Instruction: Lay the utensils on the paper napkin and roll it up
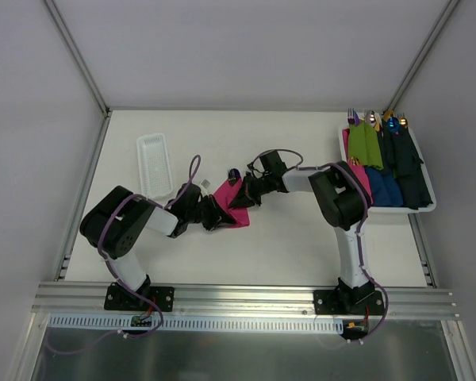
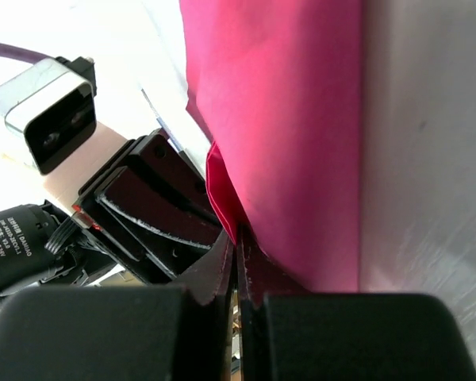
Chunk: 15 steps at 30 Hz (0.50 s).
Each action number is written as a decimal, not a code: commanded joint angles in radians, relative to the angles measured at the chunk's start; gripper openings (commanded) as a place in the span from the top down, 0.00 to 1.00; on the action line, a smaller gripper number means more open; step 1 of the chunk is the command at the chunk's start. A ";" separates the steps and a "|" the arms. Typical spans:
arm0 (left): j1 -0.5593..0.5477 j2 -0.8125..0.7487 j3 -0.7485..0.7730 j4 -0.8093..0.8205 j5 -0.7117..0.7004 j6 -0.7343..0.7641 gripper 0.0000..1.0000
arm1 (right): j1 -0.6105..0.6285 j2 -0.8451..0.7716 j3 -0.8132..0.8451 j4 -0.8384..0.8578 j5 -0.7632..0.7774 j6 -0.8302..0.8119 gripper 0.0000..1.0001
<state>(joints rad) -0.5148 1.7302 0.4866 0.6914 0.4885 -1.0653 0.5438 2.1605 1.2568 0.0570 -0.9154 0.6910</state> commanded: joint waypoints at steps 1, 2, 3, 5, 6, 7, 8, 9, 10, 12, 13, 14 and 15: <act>0.012 -0.026 -0.029 -0.017 -0.031 0.022 1.00 | 0.007 0.012 0.039 0.033 -0.022 0.025 1.00; 0.012 -0.029 -0.031 -0.013 -0.030 0.022 1.00 | 0.007 0.013 0.042 0.041 -0.020 0.028 1.00; 0.010 -0.034 -0.032 -0.013 -0.030 0.024 1.00 | 0.007 0.015 0.043 0.047 -0.020 0.033 1.00; 0.010 -0.049 -0.039 -0.010 -0.030 0.027 1.00 | 0.008 0.022 0.043 0.059 -0.016 0.051 1.00; 0.010 -0.061 -0.040 -0.009 -0.030 0.033 1.00 | 0.008 0.025 0.044 0.061 -0.014 0.054 1.00; 0.009 -0.073 -0.049 -0.009 -0.033 0.037 1.00 | 0.010 0.028 0.043 0.064 -0.010 0.058 1.00; 0.010 -0.107 -0.052 -0.012 -0.037 0.042 1.00 | 0.011 0.032 0.043 0.066 -0.010 0.065 1.00; 0.009 -0.125 -0.054 -0.019 -0.039 0.047 1.00 | 0.010 0.035 0.041 0.076 -0.008 0.070 1.00; 0.007 -0.168 -0.062 -0.027 -0.044 0.057 1.00 | 0.011 0.035 0.042 0.079 -0.005 0.073 1.00; 0.006 -0.211 -0.071 -0.039 -0.057 0.067 1.00 | 0.010 0.035 0.044 0.084 0.001 0.077 1.00; 0.007 -0.230 -0.078 -0.047 -0.062 0.068 1.00 | 0.011 0.035 0.044 0.089 0.007 0.079 1.00; 0.007 -0.266 -0.082 -0.055 -0.073 0.070 1.00 | 0.010 0.036 0.046 0.096 0.010 0.084 1.00; 0.006 -0.283 -0.085 -0.072 -0.077 0.073 0.99 | 0.010 0.038 0.049 0.098 0.012 0.090 1.00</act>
<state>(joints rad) -0.5152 1.5204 0.4149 0.6426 0.4458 -1.0302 0.5488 2.1876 1.2724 0.1249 -0.9138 0.7490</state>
